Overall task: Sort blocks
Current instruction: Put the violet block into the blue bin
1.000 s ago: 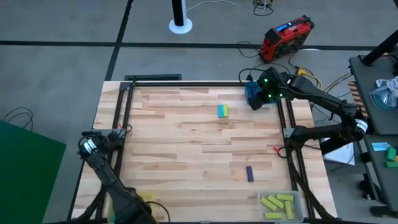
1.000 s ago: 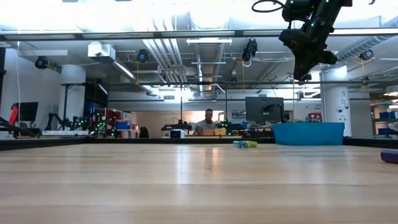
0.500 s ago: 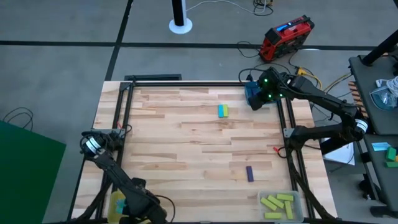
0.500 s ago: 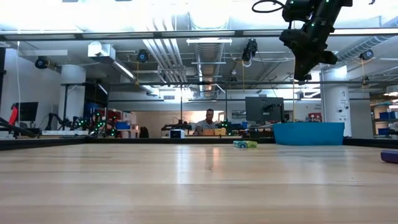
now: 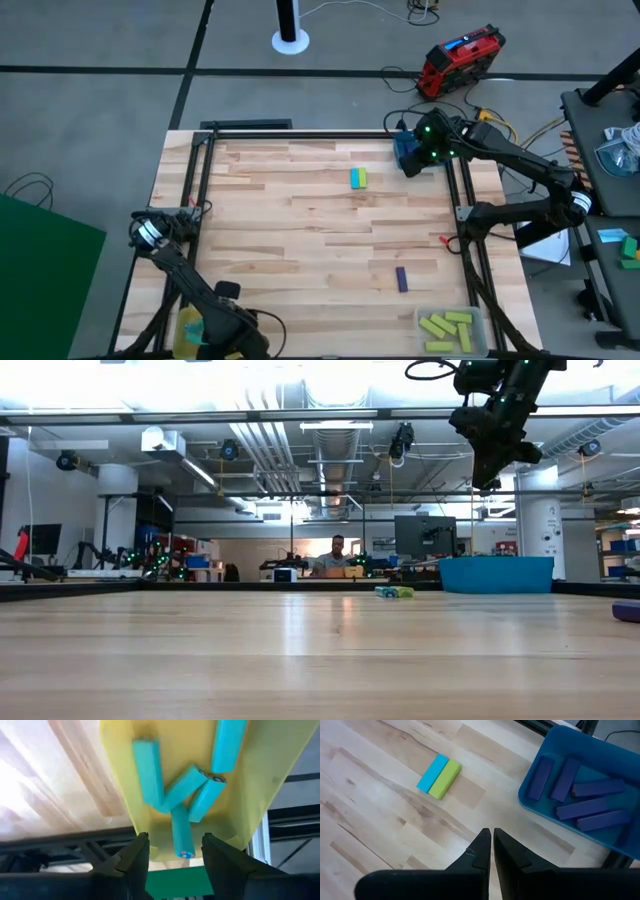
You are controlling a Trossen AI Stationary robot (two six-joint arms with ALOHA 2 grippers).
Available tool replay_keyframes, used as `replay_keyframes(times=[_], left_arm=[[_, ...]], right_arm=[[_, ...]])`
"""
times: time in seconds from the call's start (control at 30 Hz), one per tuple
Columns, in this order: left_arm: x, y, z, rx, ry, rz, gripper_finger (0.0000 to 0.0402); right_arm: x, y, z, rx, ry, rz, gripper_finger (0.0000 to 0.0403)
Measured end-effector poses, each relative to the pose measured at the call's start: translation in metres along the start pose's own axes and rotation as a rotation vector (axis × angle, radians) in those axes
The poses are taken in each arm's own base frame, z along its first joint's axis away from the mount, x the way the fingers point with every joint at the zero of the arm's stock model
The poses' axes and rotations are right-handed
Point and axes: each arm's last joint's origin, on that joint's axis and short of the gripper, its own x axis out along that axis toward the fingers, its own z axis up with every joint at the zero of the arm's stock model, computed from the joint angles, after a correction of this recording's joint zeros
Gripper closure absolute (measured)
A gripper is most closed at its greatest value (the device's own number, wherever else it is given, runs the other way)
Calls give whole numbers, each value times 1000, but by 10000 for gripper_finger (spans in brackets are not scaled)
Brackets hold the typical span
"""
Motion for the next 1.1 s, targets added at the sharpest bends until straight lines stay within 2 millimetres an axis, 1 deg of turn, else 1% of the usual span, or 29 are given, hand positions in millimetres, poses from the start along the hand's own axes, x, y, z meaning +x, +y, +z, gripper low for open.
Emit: replay_keyframes(times=[0.07, 0.17, 0.27, 0.33, 0.43, 0.53, 0.63, 0.7, 0.77, 0.83, 0.93, 1.1], left_arm=[[-5, -1, -2, -24, -4, 4, 241], [-20, -2, -3, -34, -33, -15, 240], [-44, -1, -1, -43, -132, -44, 240], [-64, 5, 3, -69, -216, -62, 240], [-94, 21, 9, -157, -389, -23, 240], [-122, 42, 15, -248, -585, 76, 240], [-144, 68, 22, -351, -730, 182, 245], [-155, 86, 25, -400, -797, 249, 246], [-162, 101, 28, -441, -836, 316, 247], [-165, 114, 32, -473, -852, 364, 247], [-164, 131, 39, -491, -843, 386, 247], [-160, 154, 54, -459, -877, 379, 247]], right_arm=[[0, 0, 0, -2, -1, 0, 390], [0, 0, 0, -3, -2, 1, 390], [0, 0, 0, -3, -2, 1, 390], [0, 0, 0, -1, -2, 1, 390], [0, 0, 0, -1, -4, 2, 390], [0, 0, 1, 0, -12, 5, 390], [0, 1, 2, -3, -17, 11, 390], [0, 1, 2, -4, -17, 12, 390], [0, 1, 2, -6, -17, 11, 390], [0, 1, 2, -12, -17, 12, 390], [0, 2, 2, -16, -11, 36, 390], [0, 3, 2, -39, -7, 63, 390]])
